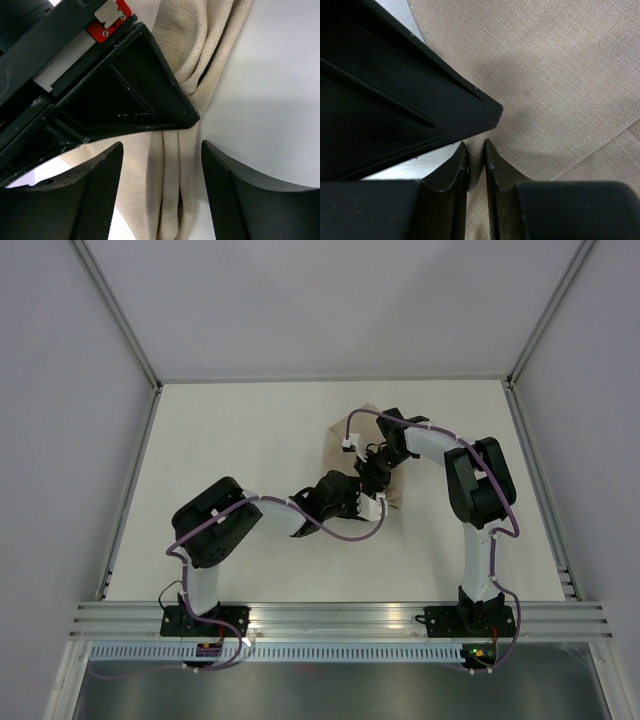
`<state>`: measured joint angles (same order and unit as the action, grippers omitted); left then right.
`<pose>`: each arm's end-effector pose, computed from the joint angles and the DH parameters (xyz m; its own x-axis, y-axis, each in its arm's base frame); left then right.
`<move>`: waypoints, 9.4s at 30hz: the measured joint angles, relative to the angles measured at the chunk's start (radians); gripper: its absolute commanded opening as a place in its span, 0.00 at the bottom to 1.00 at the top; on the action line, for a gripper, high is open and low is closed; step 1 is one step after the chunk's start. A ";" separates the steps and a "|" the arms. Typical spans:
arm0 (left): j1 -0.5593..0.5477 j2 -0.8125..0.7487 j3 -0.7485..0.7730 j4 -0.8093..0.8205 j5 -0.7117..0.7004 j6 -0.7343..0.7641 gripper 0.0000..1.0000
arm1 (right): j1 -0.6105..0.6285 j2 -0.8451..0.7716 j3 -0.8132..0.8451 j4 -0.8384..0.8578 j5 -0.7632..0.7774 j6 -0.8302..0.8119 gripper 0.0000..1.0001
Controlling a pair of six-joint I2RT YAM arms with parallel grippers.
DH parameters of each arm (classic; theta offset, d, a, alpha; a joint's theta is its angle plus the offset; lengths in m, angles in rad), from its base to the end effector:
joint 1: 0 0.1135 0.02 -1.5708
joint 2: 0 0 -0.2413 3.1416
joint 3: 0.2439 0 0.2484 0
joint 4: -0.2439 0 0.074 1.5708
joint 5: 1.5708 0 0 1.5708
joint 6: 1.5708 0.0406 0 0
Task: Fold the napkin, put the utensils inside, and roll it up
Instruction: Roll the napkin at the center of the board.
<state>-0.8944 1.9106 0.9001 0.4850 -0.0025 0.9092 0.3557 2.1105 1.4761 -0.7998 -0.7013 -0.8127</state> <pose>0.2370 -0.2951 0.1112 0.4213 0.7356 -0.5305 0.7260 0.0770 0.6833 0.3546 0.1597 0.1219 -0.3855 -0.7350 -0.5578 -0.9139 0.2209 0.3406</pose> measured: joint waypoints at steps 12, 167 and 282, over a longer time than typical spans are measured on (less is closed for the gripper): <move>-0.016 0.035 0.087 -0.159 -0.016 0.082 0.35 | -0.001 0.006 0.008 -0.024 -0.002 -0.004 0.02; -0.125 -0.183 -0.133 -0.010 -0.050 -0.185 0.47 | -0.053 0.266 0.240 -0.562 -0.187 -0.182 0.01; 0.175 0.370 0.562 -0.764 1.149 -0.754 0.12 | 0.161 -0.633 -0.793 0.505 0.250 -0.094 0.37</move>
<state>-0.7189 2.2807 1.4616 -0.2794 1.1461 0.1551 0.5163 1.4776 0.6834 -0.2951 -0.4511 -0.9066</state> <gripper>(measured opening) 0.142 0.462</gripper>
